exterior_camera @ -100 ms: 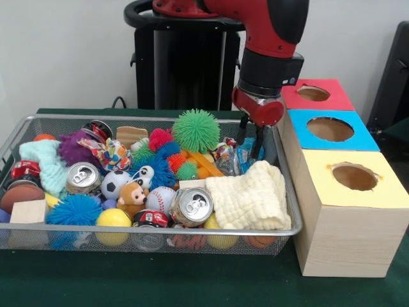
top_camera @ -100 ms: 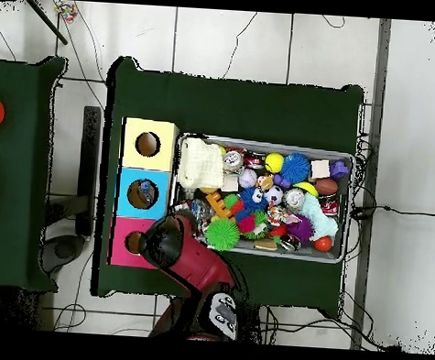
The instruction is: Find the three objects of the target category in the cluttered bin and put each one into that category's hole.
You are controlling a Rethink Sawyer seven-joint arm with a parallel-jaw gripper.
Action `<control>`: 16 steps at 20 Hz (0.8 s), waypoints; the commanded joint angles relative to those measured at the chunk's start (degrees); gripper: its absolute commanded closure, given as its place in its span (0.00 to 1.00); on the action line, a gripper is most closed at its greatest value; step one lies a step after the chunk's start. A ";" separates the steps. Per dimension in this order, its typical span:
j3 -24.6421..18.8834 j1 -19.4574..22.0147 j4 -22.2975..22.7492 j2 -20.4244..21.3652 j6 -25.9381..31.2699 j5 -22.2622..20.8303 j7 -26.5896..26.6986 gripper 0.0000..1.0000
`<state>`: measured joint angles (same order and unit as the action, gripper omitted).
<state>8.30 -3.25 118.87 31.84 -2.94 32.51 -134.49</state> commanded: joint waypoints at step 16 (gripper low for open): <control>-4.30 5.87 -3.58 -5.44 -3.50 -5.52 -7.84 0.00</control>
<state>7.56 1.34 118.85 29.67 -3.39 28.36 -134.49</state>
